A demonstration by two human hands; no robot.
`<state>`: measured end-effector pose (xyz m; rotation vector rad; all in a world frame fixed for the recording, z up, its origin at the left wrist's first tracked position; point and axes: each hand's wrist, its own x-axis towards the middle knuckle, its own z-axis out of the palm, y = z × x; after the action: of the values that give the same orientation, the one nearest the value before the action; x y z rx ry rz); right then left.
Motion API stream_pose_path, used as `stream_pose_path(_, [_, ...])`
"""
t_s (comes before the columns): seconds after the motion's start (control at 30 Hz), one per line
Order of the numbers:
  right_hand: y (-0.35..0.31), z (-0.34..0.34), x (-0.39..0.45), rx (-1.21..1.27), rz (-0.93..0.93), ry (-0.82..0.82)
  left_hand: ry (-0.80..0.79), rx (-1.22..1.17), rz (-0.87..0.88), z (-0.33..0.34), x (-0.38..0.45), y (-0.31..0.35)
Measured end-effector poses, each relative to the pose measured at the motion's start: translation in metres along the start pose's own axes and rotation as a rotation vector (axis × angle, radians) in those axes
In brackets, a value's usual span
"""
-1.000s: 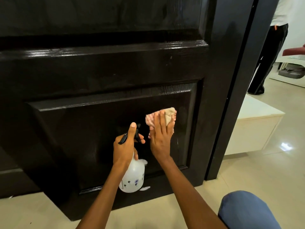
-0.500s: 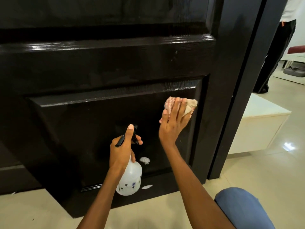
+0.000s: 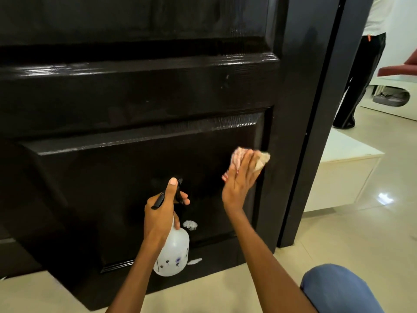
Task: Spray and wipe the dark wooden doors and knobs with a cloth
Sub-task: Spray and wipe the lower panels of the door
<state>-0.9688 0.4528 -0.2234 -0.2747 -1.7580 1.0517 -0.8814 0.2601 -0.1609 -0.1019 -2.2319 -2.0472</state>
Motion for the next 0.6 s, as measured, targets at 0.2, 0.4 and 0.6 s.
stream_pose_path(0.2, [-0.023,0.011,0.026,-0.127,-0.095,0.077,-0.027,-0.003,0.02,0.007,0.008,-0.001])
stream_pose_path(0.4, [0.052,0.005,-0.063,0.283,0.556,0.113,-0.05,0.028,-0.009,0.021,0.005,-0.013])
stream_pose_path(0.6, [0.057,-0.006,-0.08,0.593,1.097,0.186,-0.067,0.075,-0.031,0.026,-0.003,-0.031])
